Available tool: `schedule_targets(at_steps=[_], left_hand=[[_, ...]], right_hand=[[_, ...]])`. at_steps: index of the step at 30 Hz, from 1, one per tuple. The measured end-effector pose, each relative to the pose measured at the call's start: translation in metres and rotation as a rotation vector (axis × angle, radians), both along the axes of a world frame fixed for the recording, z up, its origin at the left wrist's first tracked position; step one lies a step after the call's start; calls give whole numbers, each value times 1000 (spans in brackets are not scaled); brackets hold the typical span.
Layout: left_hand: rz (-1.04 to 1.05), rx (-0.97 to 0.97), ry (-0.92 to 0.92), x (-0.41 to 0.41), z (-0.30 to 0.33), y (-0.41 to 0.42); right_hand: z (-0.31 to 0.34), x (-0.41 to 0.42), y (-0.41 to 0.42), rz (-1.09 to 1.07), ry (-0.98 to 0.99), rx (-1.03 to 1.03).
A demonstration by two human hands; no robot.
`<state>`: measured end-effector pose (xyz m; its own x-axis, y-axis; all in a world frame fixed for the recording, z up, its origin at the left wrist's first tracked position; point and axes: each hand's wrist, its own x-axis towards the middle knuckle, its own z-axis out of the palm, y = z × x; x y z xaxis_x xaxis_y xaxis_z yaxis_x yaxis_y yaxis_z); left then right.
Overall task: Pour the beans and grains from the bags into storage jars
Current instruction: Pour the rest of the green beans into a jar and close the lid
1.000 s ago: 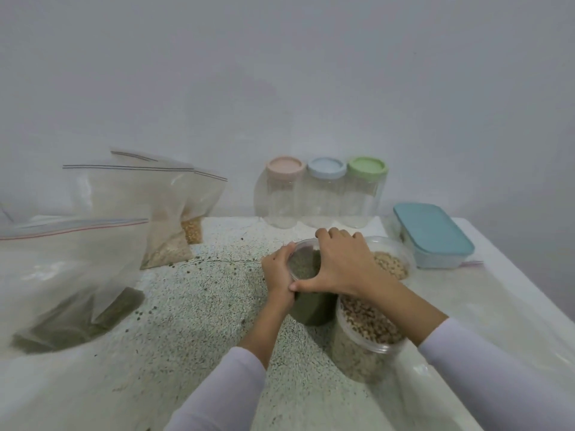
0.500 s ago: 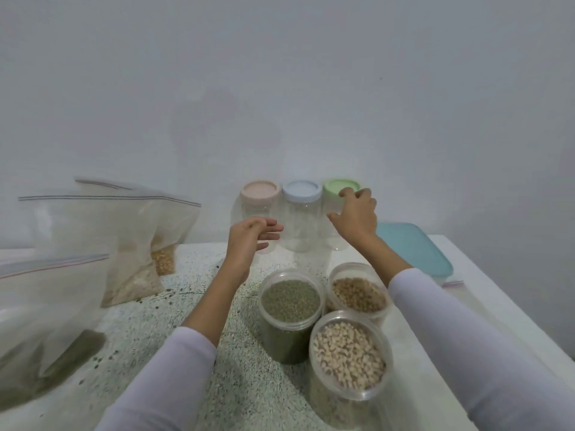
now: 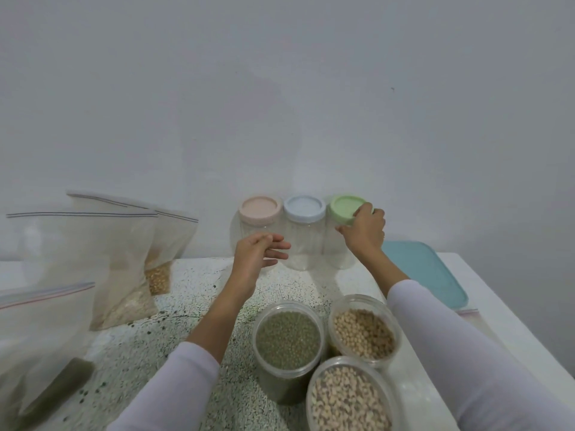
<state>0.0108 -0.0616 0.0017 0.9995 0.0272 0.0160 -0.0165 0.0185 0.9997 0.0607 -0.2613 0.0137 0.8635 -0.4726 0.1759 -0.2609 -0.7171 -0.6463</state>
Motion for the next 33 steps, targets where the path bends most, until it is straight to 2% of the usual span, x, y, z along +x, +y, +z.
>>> schedule_targets(at_steps=[7, 11, 15, 18, 21, 25, 28, 33], left_hand=[[-44, 30, -72, -8, 4, -3], [-98, 52, -151, -20, 8, 4], [-209, 166, -217, -33, 8, 25], [-136, 121, -282, -45, 12, 51], [30, 54, -293, -58, 13, 83], [138, 159, -257, -78, -5, 140], [192, 281, -177, -95, -23, 168], [264, 335, -164, -125, -51, 194]], right_hand=[[29, -30, 16, -65, -14, 47], [56, -67, 49, 53, -78, 4], [79, -104, 96, 235, -137, -47], [89, -124, 137, 385, -70, -97], [90, -135, 173, 519, 1, -149], [84, -146, 226, 724, -16, -154], [69, -152, 266, 879, 97, -200], [36, -160, 306, 899, 133, -358]])
